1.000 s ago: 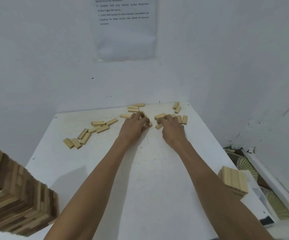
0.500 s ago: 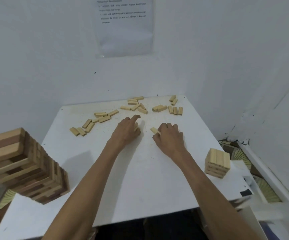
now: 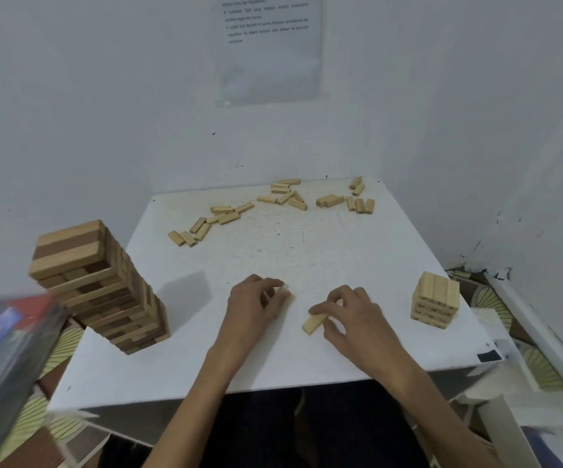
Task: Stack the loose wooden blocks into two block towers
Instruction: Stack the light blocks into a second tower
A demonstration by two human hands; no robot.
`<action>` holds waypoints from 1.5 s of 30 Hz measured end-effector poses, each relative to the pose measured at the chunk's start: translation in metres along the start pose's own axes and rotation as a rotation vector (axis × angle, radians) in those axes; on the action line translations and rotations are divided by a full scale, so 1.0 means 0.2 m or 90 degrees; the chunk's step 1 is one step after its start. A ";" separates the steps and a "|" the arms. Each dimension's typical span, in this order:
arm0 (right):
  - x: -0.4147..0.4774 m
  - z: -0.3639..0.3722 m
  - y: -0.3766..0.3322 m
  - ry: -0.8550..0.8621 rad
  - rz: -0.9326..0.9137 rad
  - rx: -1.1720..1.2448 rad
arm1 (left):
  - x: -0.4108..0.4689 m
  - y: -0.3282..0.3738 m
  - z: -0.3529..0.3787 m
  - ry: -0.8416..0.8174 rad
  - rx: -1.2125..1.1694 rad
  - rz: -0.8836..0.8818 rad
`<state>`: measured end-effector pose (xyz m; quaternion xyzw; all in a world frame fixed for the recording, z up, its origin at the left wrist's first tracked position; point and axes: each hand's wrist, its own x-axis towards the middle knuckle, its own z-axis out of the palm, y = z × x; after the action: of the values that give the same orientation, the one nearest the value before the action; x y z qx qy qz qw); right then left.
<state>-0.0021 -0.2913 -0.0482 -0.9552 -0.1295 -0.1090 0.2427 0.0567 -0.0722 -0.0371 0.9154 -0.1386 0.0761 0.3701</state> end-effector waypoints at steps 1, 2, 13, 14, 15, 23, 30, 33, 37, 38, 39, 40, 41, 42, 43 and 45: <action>0.01 0.00 0.00 -0.004 0.000 0.000 | 0.00 0.00 -0.01 0.000 0.005 -0.002; 0.01 0.00 0.00 -0.013 0.001 -0.007 | 0.01 -0.01 -0.02 -0.006 0.015 -0.003; 0.09 -0.01 -0.08 -0.111 -0.022 -0.041 | 0.02 -0.09 -0.08 0.053 0.071 -0.046; 0.10 -0.01 -0.08 -0.113 -0.021 -0.040 | 0.01 -0.08 -0.09 0.059 0.065 -0.043; 0.12 -0.01 -0.08 -0.114 -0.021 -0.038 | 0.00 -0.07 -0.09 0.068 0.066 -0.039; 0.22 -0.04 -0.08 -0.201 -0.037 -0.026 | -0.06 -0.01 -0.08 -0.044 0.086 -0.035; 0.27 -0.04 -0.07 -0.219 -0.068 -0.022 | 0.00 -0.05 -0.09 0.037 0.078 -0.073; 0.29 -0.05 -0.07 -0.227 -0.077 -0.015 | -0.01 -0.05 -0.10 0.018 0.101 -0.083; 0.31 -0.04 -0.07 -0.212 -0.088 -0.006 | -0.06 -0.01 -0.11 -0.022 0.117 -0.060; 0.31 -0.03 -0.08 -0.212 -0.085 0.003 | -0.08 0.00 -0.11 -0.031 0.126 -0.053; 0.32 -0.03 -0.08 -0.215 -0.084 0.012 | -0.10 0.01 -0.11 -0.041 0.135 -0.047; 0.32 -0.03 -0.07 -0.217 -0.084 0.021 | -0.12 0.01 -0.11 -0.050 0.144 -0.040; 0.33 -0.02 -0.07 -0.217 -0.082 0.032 | -0.13 0.00 -0.11 -0.058 0.158 -0.032; 0.33 -0.02 -0.07 -0.217 -0.079 0.042 | -0.13 0.00 -0.11 -0.065 0.169 -0.028; 0.33 -0.01 -0.06 -0.219 -0.078 0.047 | -0.13 -0.01 -0.11 -0.067 0.168 -0.030; 0.33 -0.02 -0.06 -0.233 -0.073 0.050 | -0.11 -0.02 -0.12 -0.068 0.138 -0.040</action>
<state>0.0570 -0.2696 -0.0222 -0.9398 -0.2302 0.0580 0.2457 0.0364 -0.0486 -0.0277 0.9568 -0.1203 0.0298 0.2629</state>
